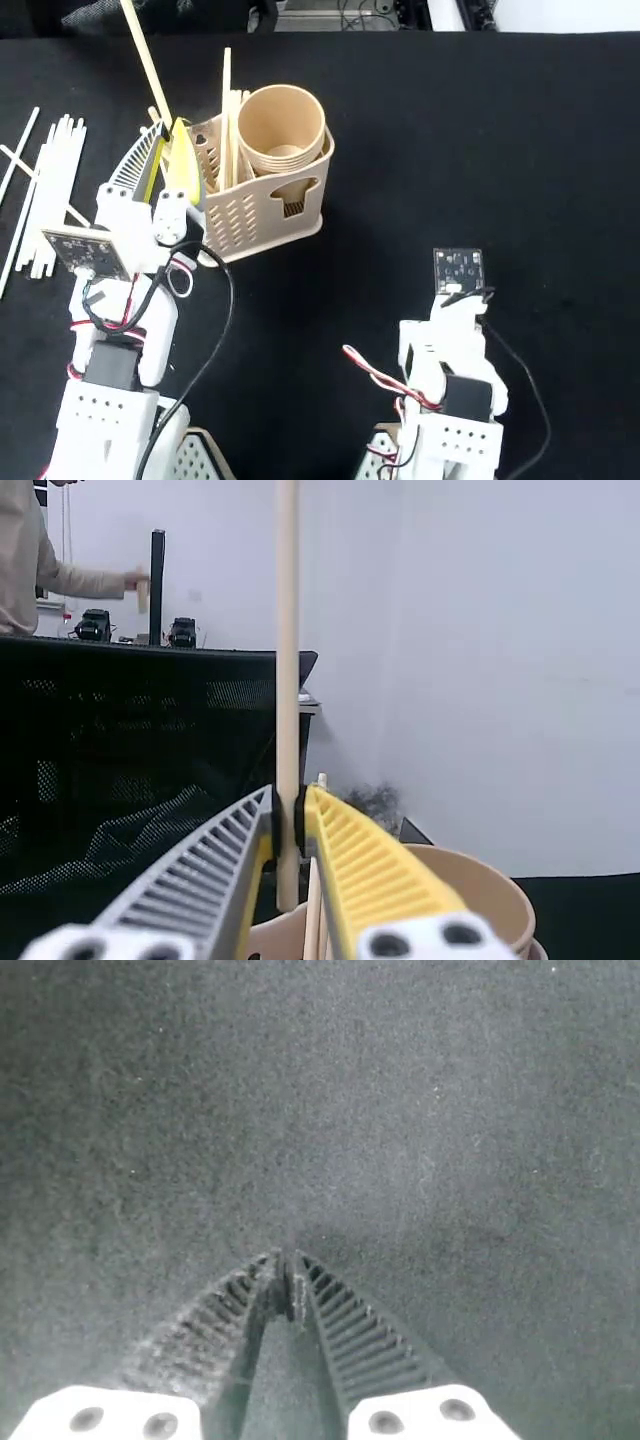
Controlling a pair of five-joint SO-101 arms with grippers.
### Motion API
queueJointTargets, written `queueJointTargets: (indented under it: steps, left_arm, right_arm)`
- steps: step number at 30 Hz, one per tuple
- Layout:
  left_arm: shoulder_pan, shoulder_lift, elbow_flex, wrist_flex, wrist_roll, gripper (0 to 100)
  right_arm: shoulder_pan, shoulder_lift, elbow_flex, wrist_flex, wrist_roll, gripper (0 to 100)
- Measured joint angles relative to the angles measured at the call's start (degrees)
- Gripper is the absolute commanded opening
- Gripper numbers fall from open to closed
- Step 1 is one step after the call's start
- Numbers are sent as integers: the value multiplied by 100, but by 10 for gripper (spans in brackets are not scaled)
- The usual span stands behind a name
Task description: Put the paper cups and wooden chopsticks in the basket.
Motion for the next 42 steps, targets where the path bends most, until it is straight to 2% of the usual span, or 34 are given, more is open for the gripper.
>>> queueJointTargets:
  steps: [14,21,29,34,42]
  left_arm:
    - [0,0,105,0,0,28]
    - [0,9,-360,0,0,28]
    - [35,9,-800,0,-633,27]
    - [35,0,-800,0,-712,27]
    - [501,0,-185,0,-756,27]
  right_arm:
    - [0,0,0,0,0,13]
    - [0,0,0,0,0,13]
    - [0,0,0,0,0,13]
    - [0,0,0,0,0,13]
    - [0,0,0,0,0,13]
